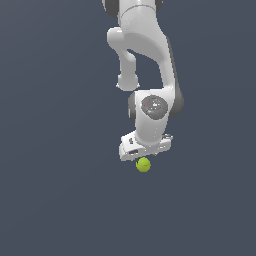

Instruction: Pick up the object and move it to a goal position.

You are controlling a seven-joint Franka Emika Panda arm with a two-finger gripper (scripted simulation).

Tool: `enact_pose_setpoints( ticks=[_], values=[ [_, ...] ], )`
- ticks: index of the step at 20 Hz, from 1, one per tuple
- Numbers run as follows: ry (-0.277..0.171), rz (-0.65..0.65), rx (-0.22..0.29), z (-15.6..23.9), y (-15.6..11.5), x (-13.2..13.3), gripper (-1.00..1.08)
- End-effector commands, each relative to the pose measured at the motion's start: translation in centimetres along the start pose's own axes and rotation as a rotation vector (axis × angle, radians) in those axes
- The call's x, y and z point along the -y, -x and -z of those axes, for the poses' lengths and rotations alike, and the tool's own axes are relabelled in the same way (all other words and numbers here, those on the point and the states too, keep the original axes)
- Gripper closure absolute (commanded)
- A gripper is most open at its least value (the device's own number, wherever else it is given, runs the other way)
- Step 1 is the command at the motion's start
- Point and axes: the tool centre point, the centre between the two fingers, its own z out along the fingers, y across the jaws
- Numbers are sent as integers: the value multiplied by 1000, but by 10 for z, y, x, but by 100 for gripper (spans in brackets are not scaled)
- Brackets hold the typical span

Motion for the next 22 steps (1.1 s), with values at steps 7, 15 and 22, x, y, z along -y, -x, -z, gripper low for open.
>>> enact_pose_setpoints(
  ticks=[7, 15, 22],
  values=[
    [1, 20, -8, -8, -9, 2, -92],
    [1, 21, -8, -33, -9, 2, -92],
    [1, 22, -9, -59, -10, 2, -92]
  ],
)
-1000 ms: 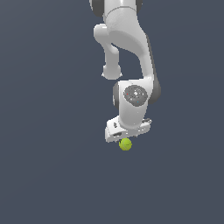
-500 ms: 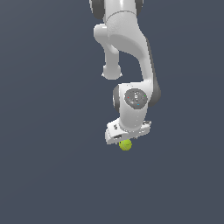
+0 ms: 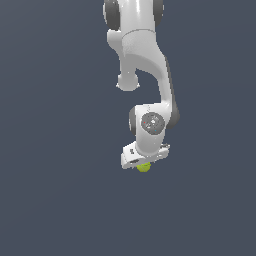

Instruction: Pick up the object and move it to a goal position.

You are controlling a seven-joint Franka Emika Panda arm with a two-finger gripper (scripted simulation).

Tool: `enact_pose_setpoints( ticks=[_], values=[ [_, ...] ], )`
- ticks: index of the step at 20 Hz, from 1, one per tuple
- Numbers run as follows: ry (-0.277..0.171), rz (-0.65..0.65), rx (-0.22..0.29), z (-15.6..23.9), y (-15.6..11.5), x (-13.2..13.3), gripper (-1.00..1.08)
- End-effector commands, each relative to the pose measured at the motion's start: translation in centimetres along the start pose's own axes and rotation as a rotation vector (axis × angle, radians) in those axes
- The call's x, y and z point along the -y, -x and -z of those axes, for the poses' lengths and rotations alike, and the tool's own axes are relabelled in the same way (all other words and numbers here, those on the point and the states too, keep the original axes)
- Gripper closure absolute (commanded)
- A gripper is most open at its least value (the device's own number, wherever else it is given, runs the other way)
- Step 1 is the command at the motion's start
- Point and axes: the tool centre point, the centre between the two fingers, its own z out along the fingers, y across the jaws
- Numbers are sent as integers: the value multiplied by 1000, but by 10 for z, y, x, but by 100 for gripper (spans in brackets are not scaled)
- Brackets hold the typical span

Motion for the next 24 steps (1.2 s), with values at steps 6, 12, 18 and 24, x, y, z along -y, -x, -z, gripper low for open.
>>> enact_pose_setpoints(
  ticks=[6, 12, 18, 24],
  values=[
    [0, 0, -2, -3, -2, 0, 108],
    [0, 0, -2, -3, -2, 0, 108],
    [0, 0, -2, 1, 0, 0, 108],
    [0, 0, -2, 19, 7, 0, 108]
  ],
)
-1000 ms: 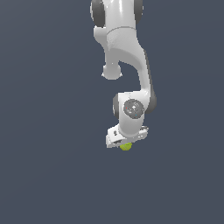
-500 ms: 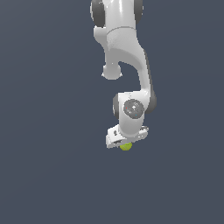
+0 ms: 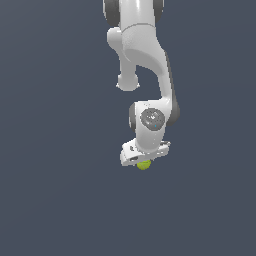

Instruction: Pick up the object and move it to a goal position.

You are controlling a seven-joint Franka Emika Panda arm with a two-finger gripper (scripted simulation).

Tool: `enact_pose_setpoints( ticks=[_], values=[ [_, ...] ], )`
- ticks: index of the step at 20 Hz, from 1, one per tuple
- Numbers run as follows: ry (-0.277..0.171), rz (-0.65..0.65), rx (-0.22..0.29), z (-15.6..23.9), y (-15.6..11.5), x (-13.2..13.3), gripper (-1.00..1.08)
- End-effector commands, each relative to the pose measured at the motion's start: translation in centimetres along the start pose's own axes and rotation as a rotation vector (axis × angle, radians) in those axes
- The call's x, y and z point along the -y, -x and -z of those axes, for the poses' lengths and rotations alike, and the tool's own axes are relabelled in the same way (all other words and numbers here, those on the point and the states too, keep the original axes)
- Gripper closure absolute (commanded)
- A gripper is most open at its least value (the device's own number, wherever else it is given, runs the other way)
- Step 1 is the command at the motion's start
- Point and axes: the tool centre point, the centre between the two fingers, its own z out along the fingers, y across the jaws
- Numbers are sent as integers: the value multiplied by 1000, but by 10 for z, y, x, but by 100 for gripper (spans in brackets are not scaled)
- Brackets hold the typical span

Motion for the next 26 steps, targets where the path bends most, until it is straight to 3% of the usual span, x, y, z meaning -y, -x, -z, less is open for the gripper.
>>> enact_pose_setpoints(
  ticks=[1, 10, 26],
  values=[
    [1, 0, -3, 12, 3, 0, 108],
    [1, 0, -2, 75, 28, 2, 108],
    [1, 1, -3, 244, 91, 7, 108]
  ],
)
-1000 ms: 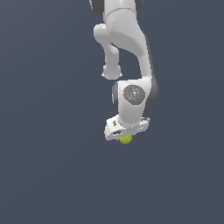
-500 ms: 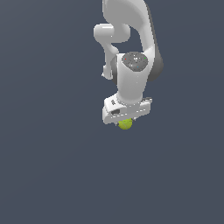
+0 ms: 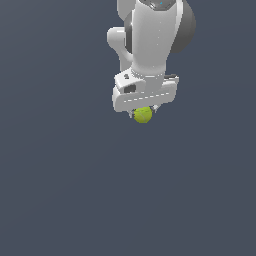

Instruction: Pick up the object and move it to a goal position.

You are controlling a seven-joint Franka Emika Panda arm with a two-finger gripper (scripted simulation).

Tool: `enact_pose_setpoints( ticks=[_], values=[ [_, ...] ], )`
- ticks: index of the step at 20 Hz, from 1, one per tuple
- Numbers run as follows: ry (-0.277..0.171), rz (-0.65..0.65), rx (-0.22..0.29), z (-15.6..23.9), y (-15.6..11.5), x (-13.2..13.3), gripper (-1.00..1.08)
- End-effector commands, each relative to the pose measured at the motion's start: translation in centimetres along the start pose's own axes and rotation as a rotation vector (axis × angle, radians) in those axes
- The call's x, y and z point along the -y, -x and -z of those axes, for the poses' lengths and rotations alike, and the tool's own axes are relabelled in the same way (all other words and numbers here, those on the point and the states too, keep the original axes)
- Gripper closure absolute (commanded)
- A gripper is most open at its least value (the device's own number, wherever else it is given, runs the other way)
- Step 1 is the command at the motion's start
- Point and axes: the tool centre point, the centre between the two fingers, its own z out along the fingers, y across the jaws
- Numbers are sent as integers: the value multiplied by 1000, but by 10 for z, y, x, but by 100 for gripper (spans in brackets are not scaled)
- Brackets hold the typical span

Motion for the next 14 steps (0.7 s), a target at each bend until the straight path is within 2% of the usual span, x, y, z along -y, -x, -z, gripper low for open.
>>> enact_pose_setpoints(
  ticks=[1, 14],
  values=[
    [0, 0, -2, 30, 11, 1, 108],
    [0, 0, -2, 160, 54, 4, 108]
  ],
)
